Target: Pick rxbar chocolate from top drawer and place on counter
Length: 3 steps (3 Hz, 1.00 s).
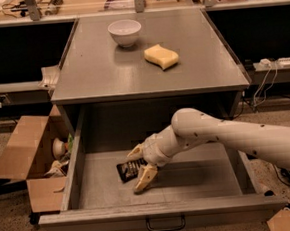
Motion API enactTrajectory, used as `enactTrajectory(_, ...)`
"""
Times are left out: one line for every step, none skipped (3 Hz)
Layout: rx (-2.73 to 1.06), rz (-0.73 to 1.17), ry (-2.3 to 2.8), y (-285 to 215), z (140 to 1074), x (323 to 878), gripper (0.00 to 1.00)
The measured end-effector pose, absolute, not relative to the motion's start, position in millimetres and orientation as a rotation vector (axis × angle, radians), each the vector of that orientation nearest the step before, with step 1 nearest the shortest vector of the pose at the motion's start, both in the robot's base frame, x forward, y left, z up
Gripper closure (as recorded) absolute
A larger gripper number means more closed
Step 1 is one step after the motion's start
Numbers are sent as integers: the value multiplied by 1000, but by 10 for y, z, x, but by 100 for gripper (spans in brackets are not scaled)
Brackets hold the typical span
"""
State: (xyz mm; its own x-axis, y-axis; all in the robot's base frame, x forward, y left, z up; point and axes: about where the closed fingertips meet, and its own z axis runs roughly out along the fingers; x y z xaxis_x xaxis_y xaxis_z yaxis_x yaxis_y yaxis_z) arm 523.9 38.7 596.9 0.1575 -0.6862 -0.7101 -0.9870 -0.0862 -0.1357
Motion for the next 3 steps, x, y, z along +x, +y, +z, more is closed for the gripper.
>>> enactTrajectory(-1815,654,1560,323,6016,5239,88)
enactTrajectory(-1782,659,1487,219,6110,5224,100)
enactTrajectory(-1716,682,1367,124,6377,5180,100)
